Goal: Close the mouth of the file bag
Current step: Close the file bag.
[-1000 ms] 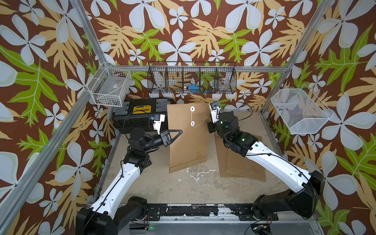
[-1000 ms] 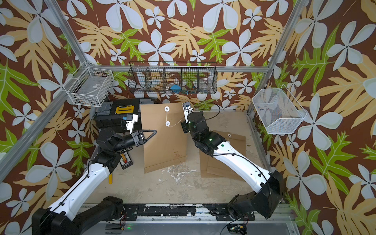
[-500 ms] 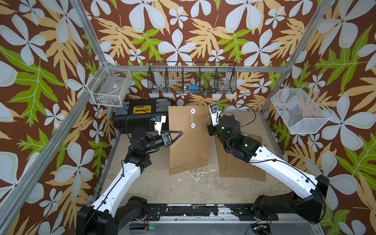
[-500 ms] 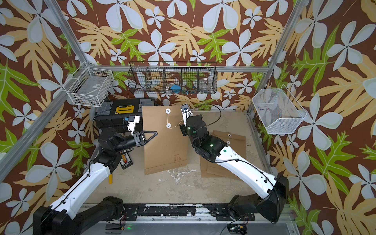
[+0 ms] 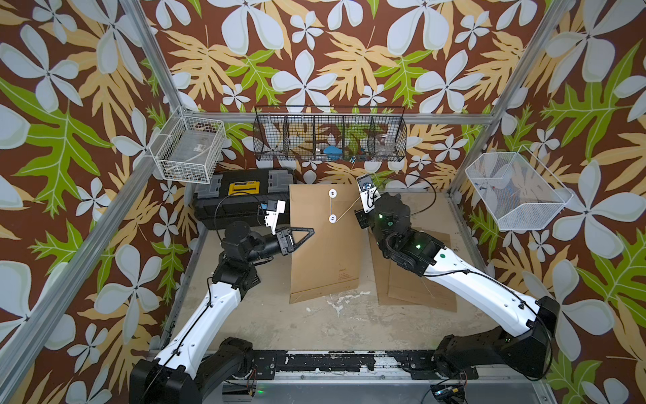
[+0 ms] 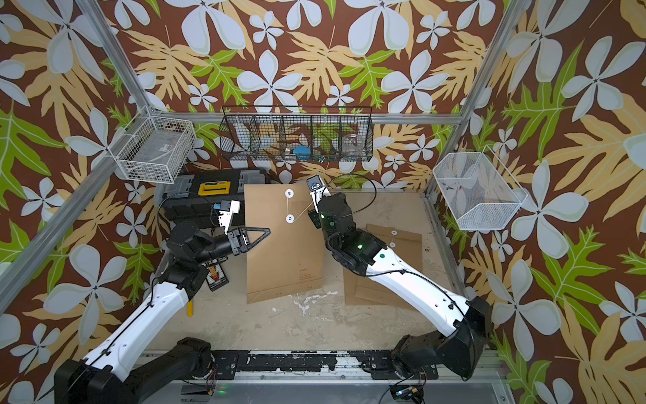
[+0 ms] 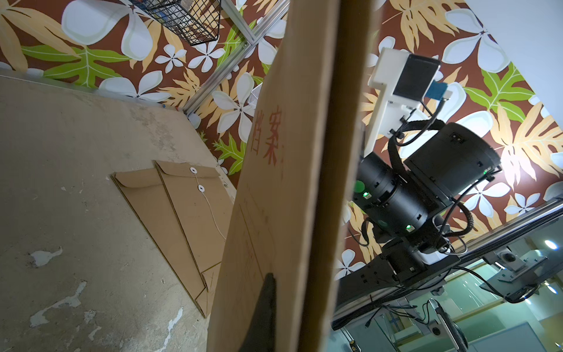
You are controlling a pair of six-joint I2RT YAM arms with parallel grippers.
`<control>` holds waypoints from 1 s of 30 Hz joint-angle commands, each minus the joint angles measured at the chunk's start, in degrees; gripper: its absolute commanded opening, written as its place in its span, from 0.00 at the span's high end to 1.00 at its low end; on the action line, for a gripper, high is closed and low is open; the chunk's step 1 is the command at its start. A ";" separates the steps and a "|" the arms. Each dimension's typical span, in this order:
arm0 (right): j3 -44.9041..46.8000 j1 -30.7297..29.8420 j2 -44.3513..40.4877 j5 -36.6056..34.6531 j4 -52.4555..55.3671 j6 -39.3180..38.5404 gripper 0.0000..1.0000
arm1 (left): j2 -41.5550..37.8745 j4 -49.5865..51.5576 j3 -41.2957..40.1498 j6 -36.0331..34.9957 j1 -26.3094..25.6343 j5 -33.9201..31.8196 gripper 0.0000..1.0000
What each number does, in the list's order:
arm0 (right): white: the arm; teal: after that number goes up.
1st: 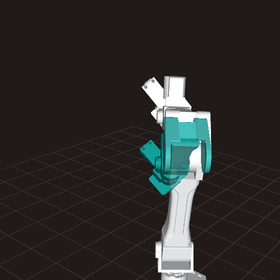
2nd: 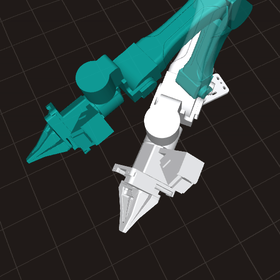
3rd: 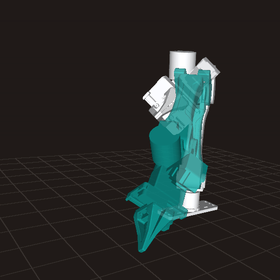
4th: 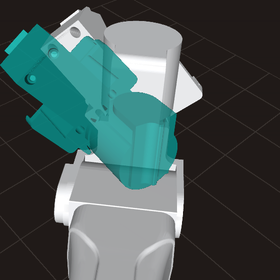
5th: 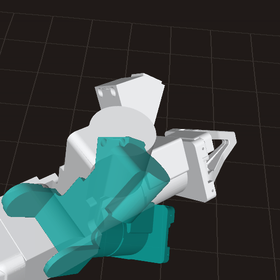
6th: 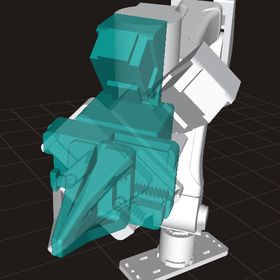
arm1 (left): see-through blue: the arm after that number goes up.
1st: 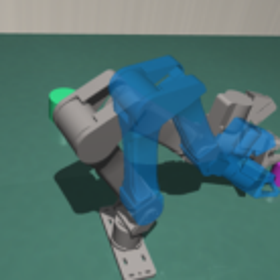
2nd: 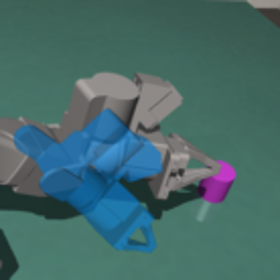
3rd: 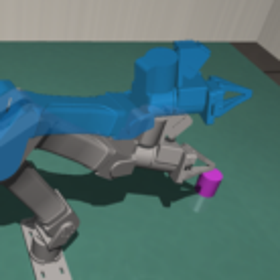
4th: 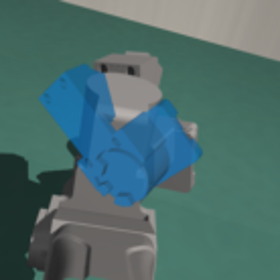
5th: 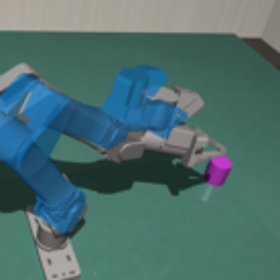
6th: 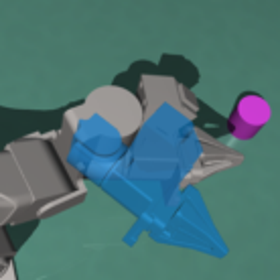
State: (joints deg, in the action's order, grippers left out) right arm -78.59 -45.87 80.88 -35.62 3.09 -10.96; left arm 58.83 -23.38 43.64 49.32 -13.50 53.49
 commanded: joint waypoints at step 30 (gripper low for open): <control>5.17 1.52 -3.01 2.13 -3.30 2.58 1.00 | -1.08 -9.17 -1.52 7.85 -1.14 -1.37 1.00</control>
State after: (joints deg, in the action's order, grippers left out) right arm -74.06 -44.88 78.11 -33.01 -0.32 -10.46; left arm 57.84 -26.09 42.26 53.39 -14.59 52.05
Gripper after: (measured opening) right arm 0.049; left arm 0.065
